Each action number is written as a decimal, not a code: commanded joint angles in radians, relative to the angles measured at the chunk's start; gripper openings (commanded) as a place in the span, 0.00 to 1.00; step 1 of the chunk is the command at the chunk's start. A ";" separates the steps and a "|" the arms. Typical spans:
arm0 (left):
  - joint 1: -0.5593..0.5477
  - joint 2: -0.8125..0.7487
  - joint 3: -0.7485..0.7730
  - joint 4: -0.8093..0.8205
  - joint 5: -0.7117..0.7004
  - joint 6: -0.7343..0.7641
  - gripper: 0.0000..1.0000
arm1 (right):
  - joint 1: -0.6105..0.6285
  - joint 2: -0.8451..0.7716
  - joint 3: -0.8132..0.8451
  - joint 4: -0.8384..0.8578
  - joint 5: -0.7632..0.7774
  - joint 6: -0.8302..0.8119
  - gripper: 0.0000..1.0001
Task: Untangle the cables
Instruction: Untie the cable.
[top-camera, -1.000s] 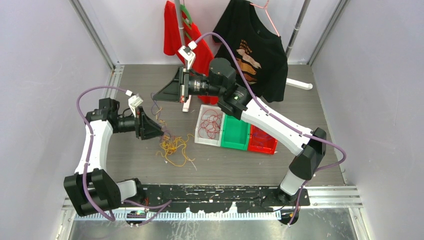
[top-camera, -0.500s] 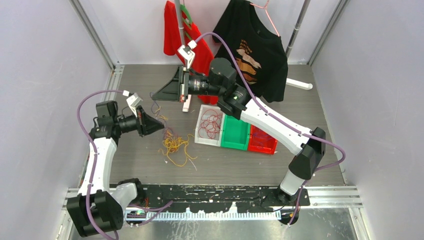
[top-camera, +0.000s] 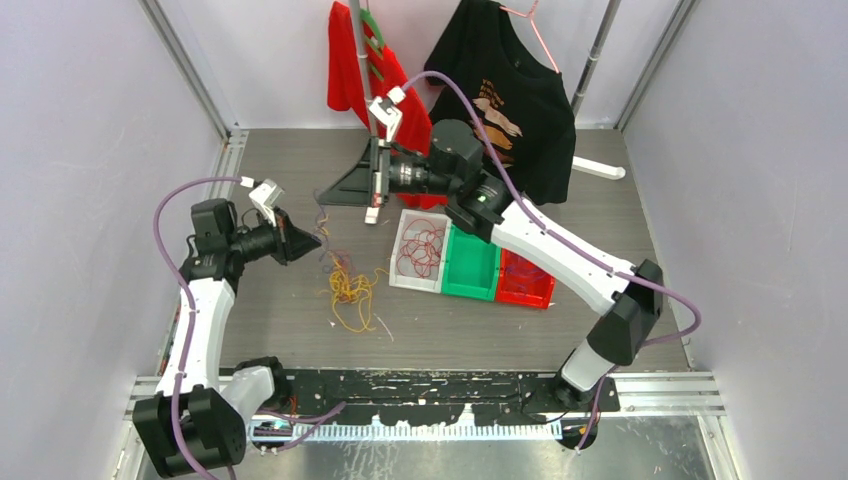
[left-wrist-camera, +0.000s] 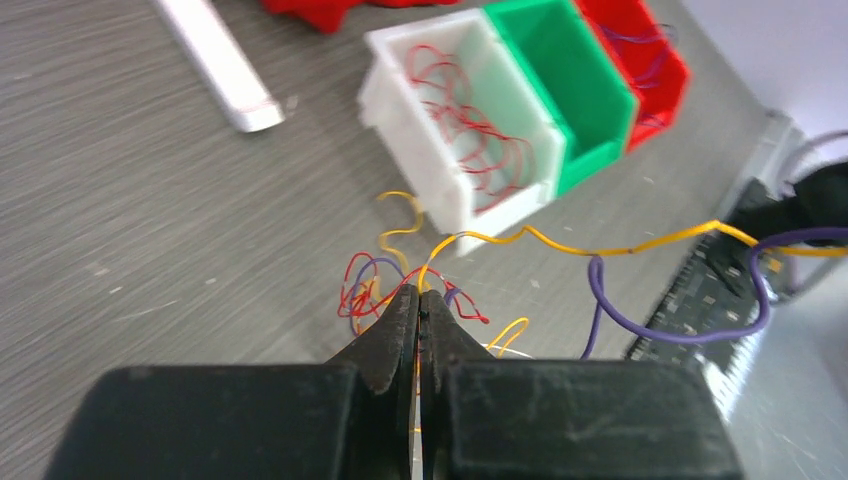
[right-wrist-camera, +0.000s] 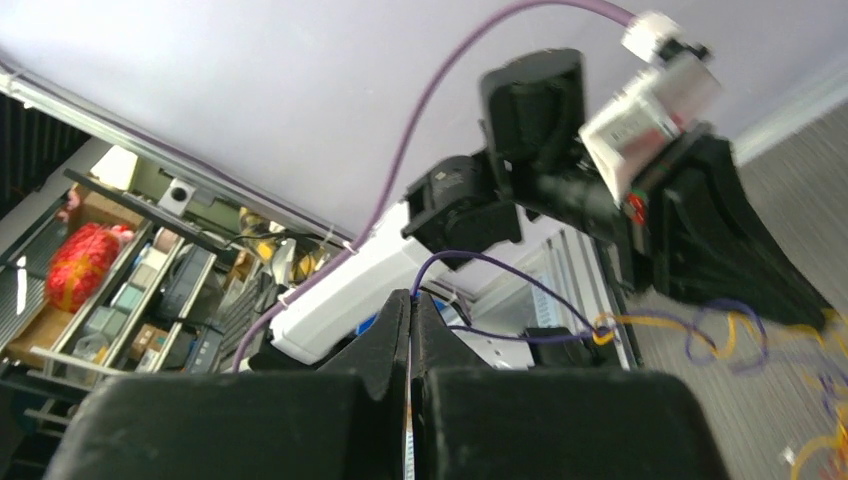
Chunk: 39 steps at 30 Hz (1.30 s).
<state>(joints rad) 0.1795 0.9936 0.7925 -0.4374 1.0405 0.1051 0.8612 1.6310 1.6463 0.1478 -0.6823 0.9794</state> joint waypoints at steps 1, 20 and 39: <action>0.016 -0.031 -0.003 0.078 -0.295 -0.023 0.00 | -0.059 -0.172 -0.082 -0.033 -0.002 -0.047 0.01; 0.078 0.126 -0.026 0.051 -0.560 0.291 0.00 | -0.202 -0.425 0.107 -0.408 0.075 -0.253 0.01; 0.077 0.250 -0.089 0.124 -0.751 0.572 0.00 | -0.204 -0.414 0.558 -0.615 0.412 -0.527 0.01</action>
<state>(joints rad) 0.2508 1.2232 0.7097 -0.4026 0.3550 0.5953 0.6609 1.2327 2.1128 -0.4438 -0.4156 0.5632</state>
